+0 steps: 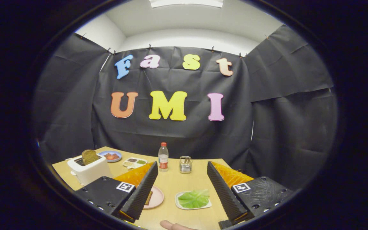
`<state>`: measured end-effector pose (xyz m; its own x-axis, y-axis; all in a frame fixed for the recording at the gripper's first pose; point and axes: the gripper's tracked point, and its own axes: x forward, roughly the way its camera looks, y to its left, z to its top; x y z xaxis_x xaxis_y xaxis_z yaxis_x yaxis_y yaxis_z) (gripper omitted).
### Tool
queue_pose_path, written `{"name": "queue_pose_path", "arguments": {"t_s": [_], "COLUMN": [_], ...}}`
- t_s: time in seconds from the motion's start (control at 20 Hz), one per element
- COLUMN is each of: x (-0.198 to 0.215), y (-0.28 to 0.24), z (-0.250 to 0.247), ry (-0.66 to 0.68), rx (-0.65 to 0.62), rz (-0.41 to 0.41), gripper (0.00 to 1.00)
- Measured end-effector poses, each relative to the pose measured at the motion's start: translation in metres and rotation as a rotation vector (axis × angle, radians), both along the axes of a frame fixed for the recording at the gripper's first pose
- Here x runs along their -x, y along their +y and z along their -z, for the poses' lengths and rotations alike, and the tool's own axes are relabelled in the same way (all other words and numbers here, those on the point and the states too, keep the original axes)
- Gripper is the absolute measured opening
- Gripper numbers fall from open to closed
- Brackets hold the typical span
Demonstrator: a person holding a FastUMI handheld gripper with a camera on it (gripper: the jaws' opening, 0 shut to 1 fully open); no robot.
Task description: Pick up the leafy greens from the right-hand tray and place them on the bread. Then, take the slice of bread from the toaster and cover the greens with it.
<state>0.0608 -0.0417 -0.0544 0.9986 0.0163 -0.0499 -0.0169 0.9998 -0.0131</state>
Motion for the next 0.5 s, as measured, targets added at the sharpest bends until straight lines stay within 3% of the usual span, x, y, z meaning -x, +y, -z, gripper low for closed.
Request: {"name": "queue_pose_path", "arguments": {"t_s": [0.2,0.5], "x": [-0.056,-0.13], "y": [-0.025,-0.066], "z": [0.034,0.143], "ry": [0.067,0.291], "rx": [0.033,0.053], "rz": [0.033,0.059], "gripper": [0.95,0.94]}}
